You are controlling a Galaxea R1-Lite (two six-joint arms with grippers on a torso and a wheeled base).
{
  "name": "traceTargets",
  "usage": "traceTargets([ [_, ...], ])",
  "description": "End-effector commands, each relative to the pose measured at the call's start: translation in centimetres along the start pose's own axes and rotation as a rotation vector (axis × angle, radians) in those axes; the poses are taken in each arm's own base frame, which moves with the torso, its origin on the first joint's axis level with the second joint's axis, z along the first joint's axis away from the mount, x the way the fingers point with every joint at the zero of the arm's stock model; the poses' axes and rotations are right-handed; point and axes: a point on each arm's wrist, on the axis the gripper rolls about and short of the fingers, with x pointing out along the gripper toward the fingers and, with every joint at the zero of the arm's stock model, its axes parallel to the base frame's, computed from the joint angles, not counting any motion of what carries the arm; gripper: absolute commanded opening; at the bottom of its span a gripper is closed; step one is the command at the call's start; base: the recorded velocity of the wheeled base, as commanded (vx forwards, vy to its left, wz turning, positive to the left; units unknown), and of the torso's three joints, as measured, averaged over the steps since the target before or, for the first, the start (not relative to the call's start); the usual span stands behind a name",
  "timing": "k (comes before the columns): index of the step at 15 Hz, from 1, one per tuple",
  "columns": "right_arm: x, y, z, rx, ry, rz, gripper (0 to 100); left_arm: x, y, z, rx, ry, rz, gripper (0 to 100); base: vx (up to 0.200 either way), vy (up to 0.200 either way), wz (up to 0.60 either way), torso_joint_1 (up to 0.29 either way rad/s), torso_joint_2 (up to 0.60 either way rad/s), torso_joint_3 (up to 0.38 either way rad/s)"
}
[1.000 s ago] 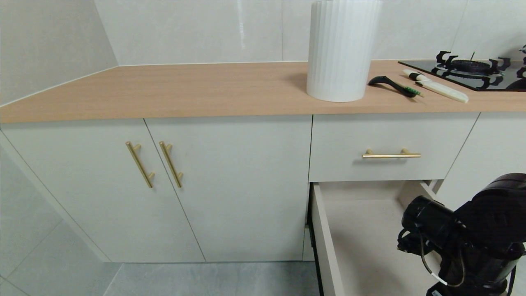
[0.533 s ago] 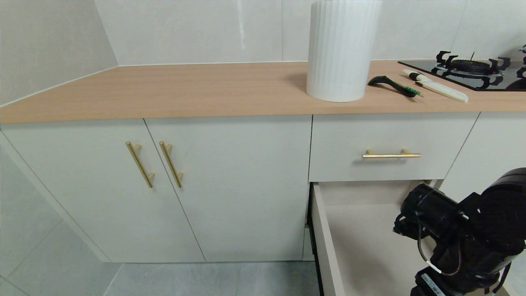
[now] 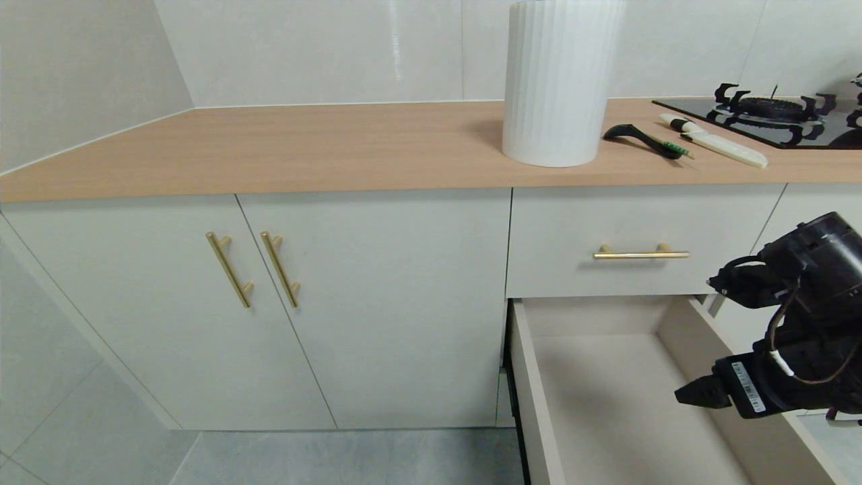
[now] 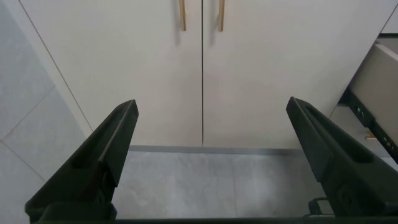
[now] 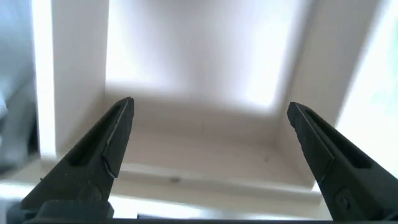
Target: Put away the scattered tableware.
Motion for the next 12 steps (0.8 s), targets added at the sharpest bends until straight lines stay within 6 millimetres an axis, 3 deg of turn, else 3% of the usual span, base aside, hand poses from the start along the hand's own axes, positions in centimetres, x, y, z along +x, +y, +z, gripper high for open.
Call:
traceTargets([
  [1,-1.1,-0.6,-0.1,0.019,-0.044,-0.001,100,0.0,0.0,0.0,0.000,0.000,0.001,100,0.000,0.000,0.00,0.000,0.00,0.000],
  [4,-2.7,-1.0,-0.3,0.008,-0.113,0.007,100,0.0,0.0,0.0,0.000,0.001,0.001,100,0.000,0.000,0.00,0.014,-0.05,-0.027],
  [7,-2.9,-1.0,-0.4,0.007,-0.119,0.006,100,0.0,0.0,0.0,0.000,0.000,0.001,100,0.000,0.000,0.00,0.108,-0.25,-0.233],
  [12,-2.9,-1.0,-0.4,0.006,-0.121,0.007,100,0.0,0.0,0.0,0.000,0.000,0.001,100,0.000,0.000,0.00,0.121,-0.50,-0.276],
])
